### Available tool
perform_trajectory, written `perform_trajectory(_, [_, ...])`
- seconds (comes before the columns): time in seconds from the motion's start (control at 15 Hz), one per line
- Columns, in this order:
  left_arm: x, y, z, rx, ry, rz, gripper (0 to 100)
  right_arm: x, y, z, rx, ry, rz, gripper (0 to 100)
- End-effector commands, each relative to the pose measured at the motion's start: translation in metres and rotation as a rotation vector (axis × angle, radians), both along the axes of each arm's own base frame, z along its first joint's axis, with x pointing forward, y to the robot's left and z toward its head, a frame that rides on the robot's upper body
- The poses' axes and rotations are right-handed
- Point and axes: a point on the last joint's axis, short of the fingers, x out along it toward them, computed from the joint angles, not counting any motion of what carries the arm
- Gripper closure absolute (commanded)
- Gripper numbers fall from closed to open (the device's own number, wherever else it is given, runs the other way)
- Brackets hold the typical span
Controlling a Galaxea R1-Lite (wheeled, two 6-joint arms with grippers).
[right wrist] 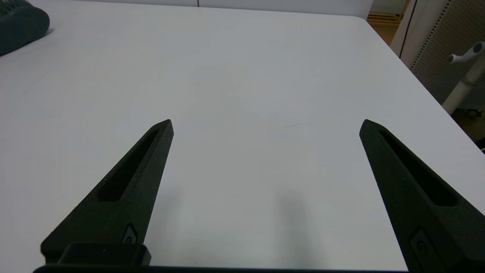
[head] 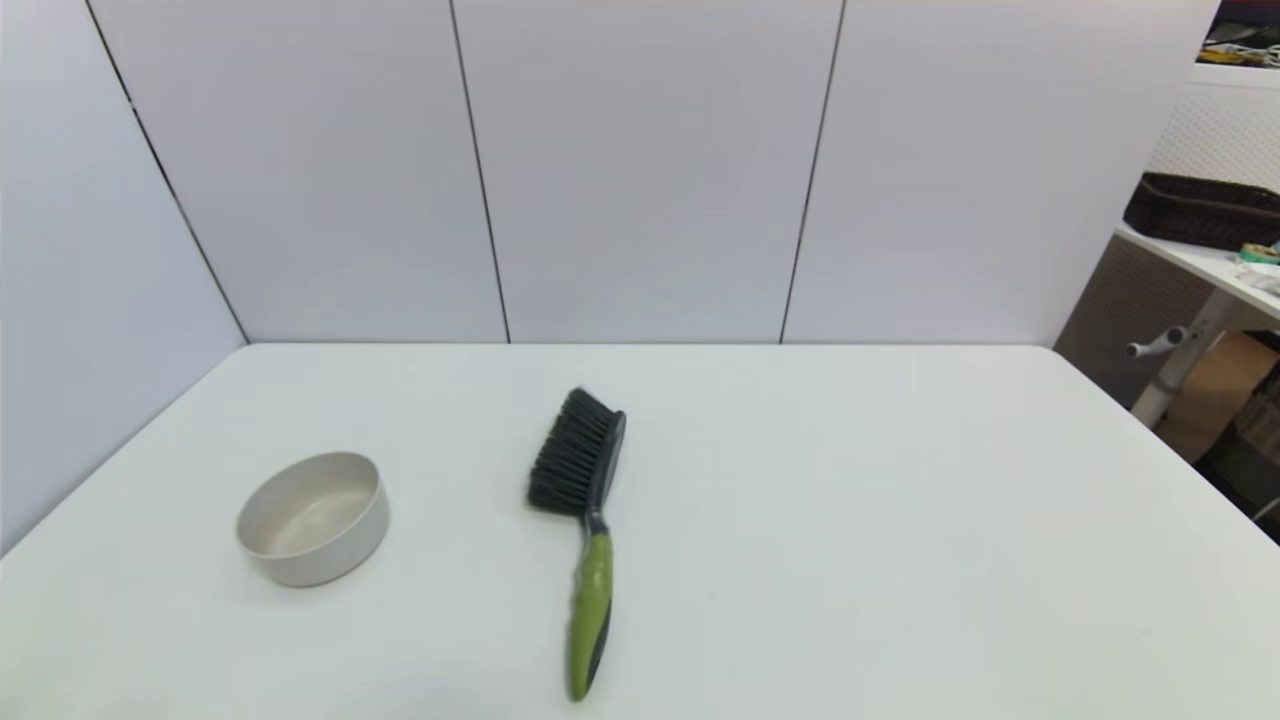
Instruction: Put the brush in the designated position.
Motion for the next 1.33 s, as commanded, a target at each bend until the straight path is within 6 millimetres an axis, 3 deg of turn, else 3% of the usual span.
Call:
perform_trajectory(0.07, [0.102,-0.022,0.153,0.118,0.291,-0.240,0,0.000,0.000,0.000,-0.001,0.004,0.001,0])
perform_trajectory(0.2, [0.130,-0.046,0.179,0.210,0.332,-0.409,0,0.000,0.000,0.000,-0.001,0.004,0.001,0])
perform_trajectory(0.27, [0.144,-0.062,0.179,0.227,0.350,-0.476,0,0.000,0.000,0.000,-0.001,0.004,0.001,0])
perform_trajectory(0.6, [0.204,-0.166,0.138,0.314,0.449,-0.747,0,0.000,0.000,0.000,-0.001,0.004,0.001,0])
perform_trajectory(0.8, [0.224,-0.204,0.105,0.366,0.566,-0.794,0,0.000,0.000,0.000,-0.001,0.004,0.001,0])
perform_trajectory(0.93, [0.233,-0.218,0.087,0.348,0.645,-0.781,0,0.000,0.000,0.000,-0.001,0.004,0.001,0])
perform_trajectory(1.07, [0.236,-0.232,0.075,0.198,0.750,-0.687,0,0.000,0.000,0.000,-0.001,0.004,0.001,0])
perform_trajectory(1.33, [0.257,-0.248,0.041,0.052,0.813,-0.256,0,0.000,0.000,0.000,-0.001,0.002,0.001,0])
